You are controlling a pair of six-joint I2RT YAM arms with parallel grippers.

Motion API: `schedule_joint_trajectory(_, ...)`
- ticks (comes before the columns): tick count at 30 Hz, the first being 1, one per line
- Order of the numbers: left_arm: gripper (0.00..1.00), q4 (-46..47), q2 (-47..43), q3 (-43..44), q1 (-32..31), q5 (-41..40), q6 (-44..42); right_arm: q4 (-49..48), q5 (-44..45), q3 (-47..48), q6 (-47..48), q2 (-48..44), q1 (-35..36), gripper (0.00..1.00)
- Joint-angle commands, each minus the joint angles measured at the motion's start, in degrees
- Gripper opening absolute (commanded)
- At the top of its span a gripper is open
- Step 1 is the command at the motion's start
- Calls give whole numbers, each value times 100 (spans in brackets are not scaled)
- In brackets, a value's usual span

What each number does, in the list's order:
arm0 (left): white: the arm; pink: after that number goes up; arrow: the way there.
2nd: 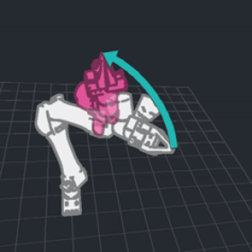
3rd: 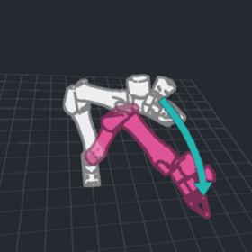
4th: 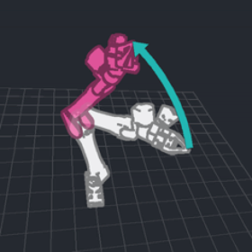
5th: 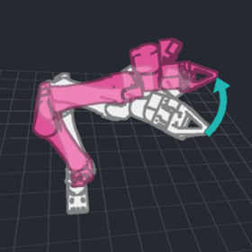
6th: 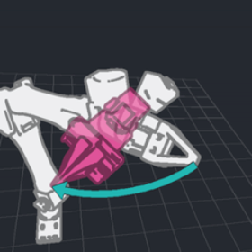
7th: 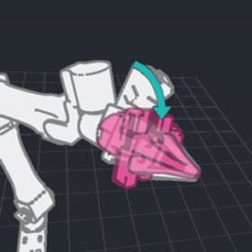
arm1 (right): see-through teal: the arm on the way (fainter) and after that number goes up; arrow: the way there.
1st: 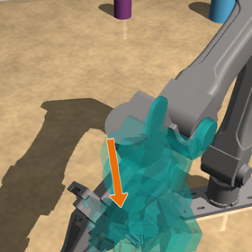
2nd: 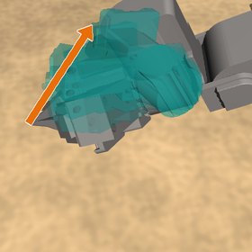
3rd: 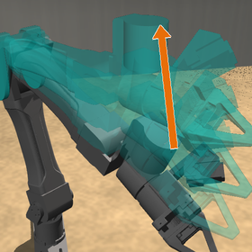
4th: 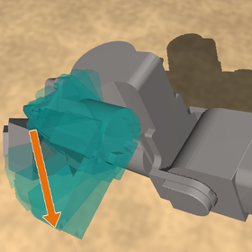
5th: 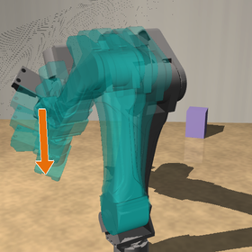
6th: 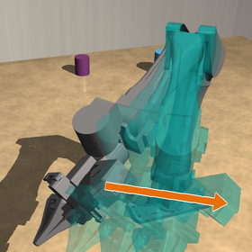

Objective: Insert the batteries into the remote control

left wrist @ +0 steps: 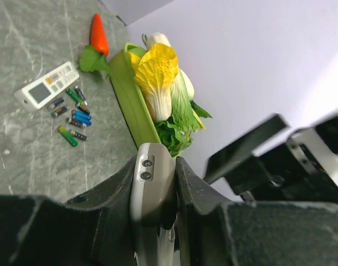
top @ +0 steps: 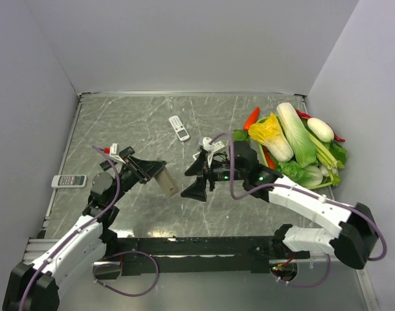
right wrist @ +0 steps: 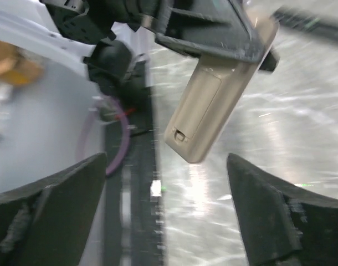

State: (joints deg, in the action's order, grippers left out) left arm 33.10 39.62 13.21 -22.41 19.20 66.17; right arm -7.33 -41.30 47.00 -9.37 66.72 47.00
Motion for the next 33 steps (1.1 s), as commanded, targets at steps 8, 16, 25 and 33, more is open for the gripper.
schedule_joint_trajectory(8, 1, 84, 486, 111, 343, 673, 941, 813, 483, 336, 3607, -651, 274, 100)
schedule_joint_trajectory(16, 1, -155, 398, 208, 343, 901, 889, 381, 720, 396, 4759, -327, 784, 95)
schedule_joint_trajectory(25, 1, -357, 354, 392, 343, 1015, 783, 1031, 659, 1047, 5058, 359, 933, 85)
schedule_joint_trajectory(33, 1, -314, 459, 428, 343, 1059, 766, 1542, 535, 1364, 5217, 711, 951, 82)
